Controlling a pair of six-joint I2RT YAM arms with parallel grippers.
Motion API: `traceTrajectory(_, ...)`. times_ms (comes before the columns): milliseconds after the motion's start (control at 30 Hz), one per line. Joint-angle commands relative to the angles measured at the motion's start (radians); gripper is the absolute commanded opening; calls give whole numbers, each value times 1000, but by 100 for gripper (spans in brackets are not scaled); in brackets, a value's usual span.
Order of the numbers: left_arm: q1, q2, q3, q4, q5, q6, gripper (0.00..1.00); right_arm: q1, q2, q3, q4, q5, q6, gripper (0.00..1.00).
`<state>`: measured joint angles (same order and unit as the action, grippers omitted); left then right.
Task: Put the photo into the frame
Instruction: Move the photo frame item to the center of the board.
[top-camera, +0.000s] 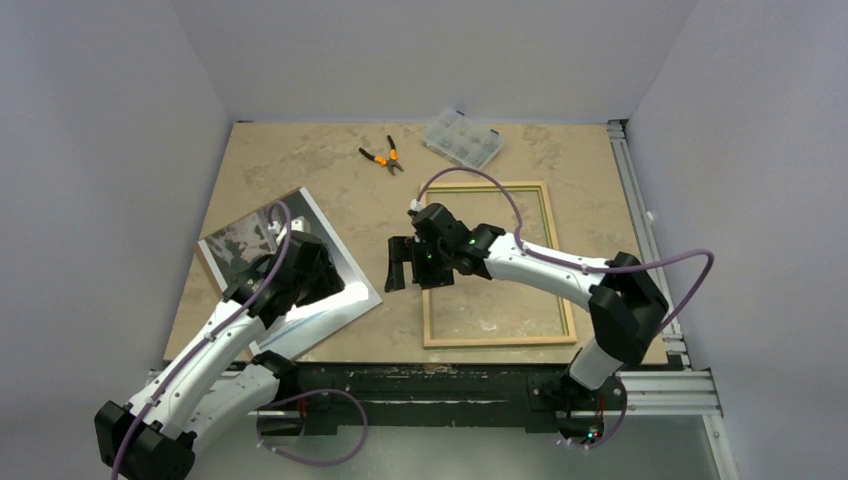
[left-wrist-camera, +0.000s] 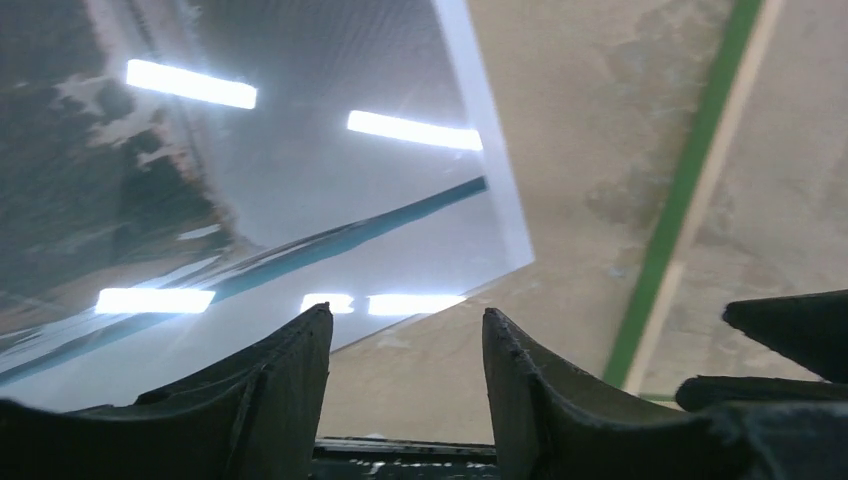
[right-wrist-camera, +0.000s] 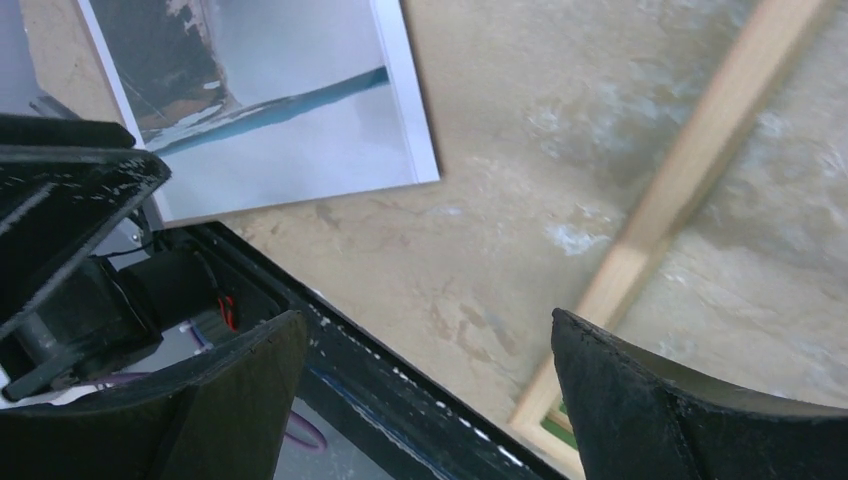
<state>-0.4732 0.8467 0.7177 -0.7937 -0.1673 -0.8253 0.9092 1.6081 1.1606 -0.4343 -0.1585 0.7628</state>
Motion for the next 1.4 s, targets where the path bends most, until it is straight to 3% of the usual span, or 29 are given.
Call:
traceTrajectory(0,8,38,22,-218,-167,18,49,18,85,100,81,-60,9,90)
traceTrajectory(400,118,256,-64,-43,7,40,23,20,327,259,185,-159,72,85)
traceTrajectory(633,160,320,-61,-21,40,58,21,20,424,302,246,-222,107,78)
traceTrajectory(867,162,375,-80,27,69,67,21,21,432,308,176,-146,64,75)
traceTrajectory(1033,162,328,-56,29,96,95,25,34,423,328,70,-24,1,71)
traceTrajectory(1367,162,-103,122,-142,32,129,60,87,457,417,-69,143,-60,64)
